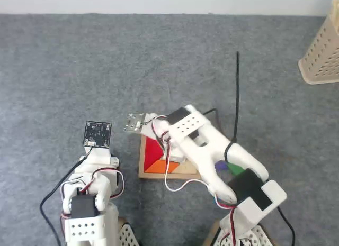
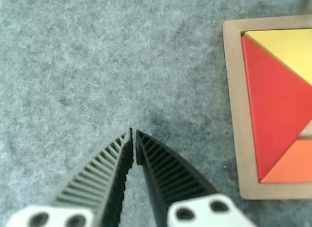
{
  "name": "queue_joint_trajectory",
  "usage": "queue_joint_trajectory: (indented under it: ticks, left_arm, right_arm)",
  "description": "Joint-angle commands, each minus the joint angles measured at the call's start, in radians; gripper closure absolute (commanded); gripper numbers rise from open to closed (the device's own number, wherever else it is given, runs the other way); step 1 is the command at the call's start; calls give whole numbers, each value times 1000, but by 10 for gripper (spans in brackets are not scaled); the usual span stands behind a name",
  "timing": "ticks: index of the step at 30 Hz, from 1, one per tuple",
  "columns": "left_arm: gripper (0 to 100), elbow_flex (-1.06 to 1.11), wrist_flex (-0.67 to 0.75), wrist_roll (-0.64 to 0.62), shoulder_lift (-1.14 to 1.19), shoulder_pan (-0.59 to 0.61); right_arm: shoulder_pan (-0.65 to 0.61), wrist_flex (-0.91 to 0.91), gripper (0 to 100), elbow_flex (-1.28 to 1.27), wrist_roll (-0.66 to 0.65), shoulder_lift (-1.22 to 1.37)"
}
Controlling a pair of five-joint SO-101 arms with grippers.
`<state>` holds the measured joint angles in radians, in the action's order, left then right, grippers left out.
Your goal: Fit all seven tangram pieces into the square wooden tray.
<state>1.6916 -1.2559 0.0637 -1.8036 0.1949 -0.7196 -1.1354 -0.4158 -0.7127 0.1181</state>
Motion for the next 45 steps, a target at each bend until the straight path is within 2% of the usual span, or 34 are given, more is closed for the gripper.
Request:
queue_joint_trajectory:
  ticks: [1, 10, 15, 25, 29, 40, 45]
  left_arm:
    - [988, -7, -8, 5, -20, 0]
    - [988, -7, -8, 5, -20, 0]
    - [988, -7, -8, 5, -20, 0]
    - [988, -7, -8, 5, -20, 0]
    - [988, -7, -8, 5, -20, 0]
    - [988, -7, -8, 5, -20, 0]
    - [988, -7, -8, 5, -20, 0]
  right_arm:
    - [-33, 15, 991, 8, -20, -25]
    - [-39, 27, 982, 6, -23, -18]
    - [-39, -15, 900, 5, -37, -25]
    - [-21, -16, 904, 25, -58, -25]
    - [16, -16, 904, 52, -17, -25]
    - [44, -25, 903, 94, -12, -27]
    - [71, -18, 901, 106, 63, -77]
